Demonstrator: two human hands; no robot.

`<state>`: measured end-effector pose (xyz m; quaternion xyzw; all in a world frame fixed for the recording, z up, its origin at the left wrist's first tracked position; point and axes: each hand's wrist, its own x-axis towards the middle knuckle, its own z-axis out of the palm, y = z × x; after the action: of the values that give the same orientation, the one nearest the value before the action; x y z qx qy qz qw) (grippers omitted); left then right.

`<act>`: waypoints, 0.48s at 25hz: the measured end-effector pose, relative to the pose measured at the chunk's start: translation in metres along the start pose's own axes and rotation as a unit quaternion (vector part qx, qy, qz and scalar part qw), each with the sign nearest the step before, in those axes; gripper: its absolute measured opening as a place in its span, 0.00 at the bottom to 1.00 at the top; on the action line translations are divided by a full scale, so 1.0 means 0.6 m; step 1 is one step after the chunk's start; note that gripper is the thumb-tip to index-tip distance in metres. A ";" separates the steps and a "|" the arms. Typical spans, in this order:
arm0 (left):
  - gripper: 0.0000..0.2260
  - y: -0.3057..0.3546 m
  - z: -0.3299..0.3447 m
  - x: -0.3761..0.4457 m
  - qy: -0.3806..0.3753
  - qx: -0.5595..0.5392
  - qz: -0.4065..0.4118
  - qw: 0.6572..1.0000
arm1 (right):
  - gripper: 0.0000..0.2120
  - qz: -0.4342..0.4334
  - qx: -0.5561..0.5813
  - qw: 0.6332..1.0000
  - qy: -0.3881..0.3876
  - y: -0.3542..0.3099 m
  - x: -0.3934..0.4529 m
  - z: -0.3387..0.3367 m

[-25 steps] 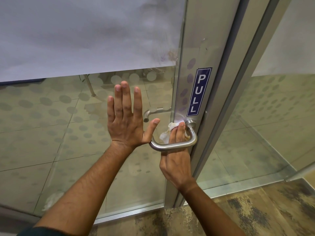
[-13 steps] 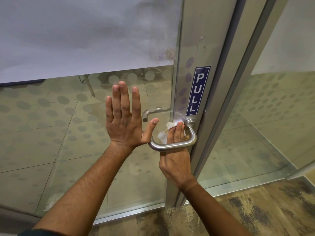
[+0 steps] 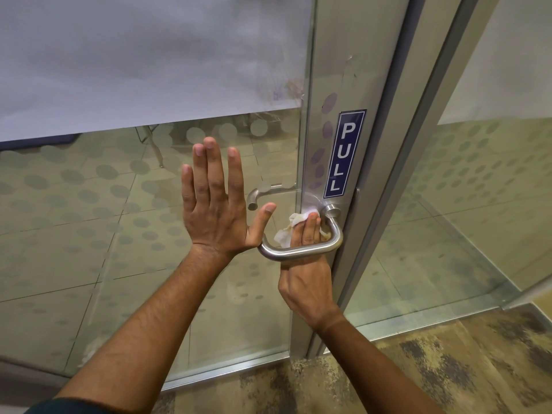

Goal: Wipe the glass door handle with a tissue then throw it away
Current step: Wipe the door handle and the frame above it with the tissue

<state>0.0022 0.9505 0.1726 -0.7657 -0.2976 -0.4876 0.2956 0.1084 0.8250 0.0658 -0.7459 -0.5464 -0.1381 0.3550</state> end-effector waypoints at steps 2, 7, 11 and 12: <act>0.44 0.000 0.000 0.000 -0.001 0.001 0.001 1.000 | 0.44 -0.004 0.012 1.000 -0.021 0.006 -0.020 0.000; 0.44 -0.001 0.000 0.000 -0.004 0.003 0.001 1.000 | 0.45 0.012 0.022 1.000 0.018 -0.004 -0.005 0.000; 0.44 0.000 0.000 0.000 -0.002 -0.005 0.003 1.000 | 0.41 -0.013 -0.004 0.997 0.075 -0.004 0.010 -0.001; 0.44 0.000 0.000 0.000 -0.002 -0.005 0.002 1.000 | 0.40 -0.032 -0.008 0.996 0.084 0.002 0.008 -0.004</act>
<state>0.0024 0.9506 0.1724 -0.7689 -0.2940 -0.4868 0.2921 0.1118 0.8265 0.0701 -0.7170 -0.5370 -0.2158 0.3886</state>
